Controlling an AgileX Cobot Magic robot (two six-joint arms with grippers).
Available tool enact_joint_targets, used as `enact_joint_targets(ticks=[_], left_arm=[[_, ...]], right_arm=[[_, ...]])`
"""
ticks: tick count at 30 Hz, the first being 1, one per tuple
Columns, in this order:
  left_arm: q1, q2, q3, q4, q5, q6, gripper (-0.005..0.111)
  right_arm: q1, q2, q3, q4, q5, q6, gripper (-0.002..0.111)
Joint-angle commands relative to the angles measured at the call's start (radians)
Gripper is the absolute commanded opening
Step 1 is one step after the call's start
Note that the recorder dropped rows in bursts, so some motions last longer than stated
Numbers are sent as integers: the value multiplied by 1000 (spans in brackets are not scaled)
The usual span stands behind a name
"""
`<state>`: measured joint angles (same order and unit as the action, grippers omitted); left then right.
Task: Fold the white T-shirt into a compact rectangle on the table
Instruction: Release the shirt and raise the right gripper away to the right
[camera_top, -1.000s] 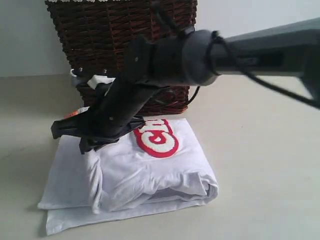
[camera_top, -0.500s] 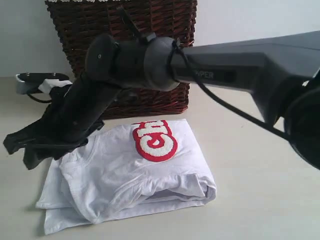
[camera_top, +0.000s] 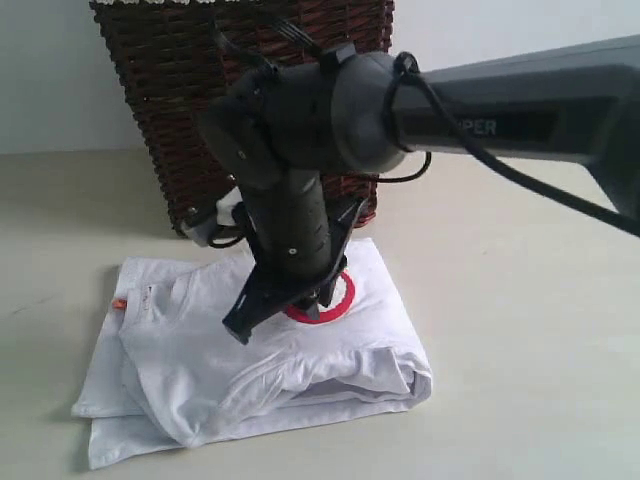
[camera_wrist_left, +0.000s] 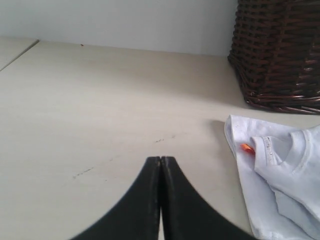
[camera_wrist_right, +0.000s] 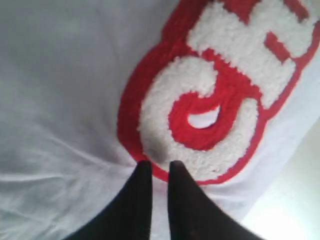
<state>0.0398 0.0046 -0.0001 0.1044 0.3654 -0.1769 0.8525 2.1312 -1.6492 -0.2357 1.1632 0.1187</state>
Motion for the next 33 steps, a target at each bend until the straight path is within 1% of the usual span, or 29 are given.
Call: enact_joint_targets(ticks=[1, 2, 5, 9, 11, 16, 21, 25, 27, 30, 33], left_arm=[[2, -5, 0, -8, -10, -7, 0], [2, -5, 0, -8, -10, -7, 0], [2, -5, 0, -8, -10, -7, 0], [2, -5, 0, -8, -10, -7, 0], [2, -5, 0, -8, -10, -7, 0], [2, -5, 0, -8, -10, -7, 0], [2, -5, 0, -8, -10, -7, 0], [2, -5, 0, -8, -10, -7, 0], [2, -5, 0, -8, -10, -7, 0], [2, -5, 0, -8, -10, -7, 0], [2, -5, 0, -8, -10, -7, 0]], right_arm=[[-10, 36, 86, -5, -182, 19, 0], [-15, 51, 102, 25, -213, 16, 0], [-15, 57, 118, 36, -227, 8, 0], [-15, -64, 118, 58, -290, 8, 0], [-9, -149, 144, 56, -369, 8, 0], [-9, -343, 292, 46, -570, 15, 0], [-9, -572, 513, 46, -752, 22, 0], [-9, -770, 668, 50, -860, 26, 0], [-9, -875, 737, 50, -873, 50, 0], [-9, -1024, 801, 50, -796, 52, 0], [-9, -1173, 857, 50, -763, 63, 0]])
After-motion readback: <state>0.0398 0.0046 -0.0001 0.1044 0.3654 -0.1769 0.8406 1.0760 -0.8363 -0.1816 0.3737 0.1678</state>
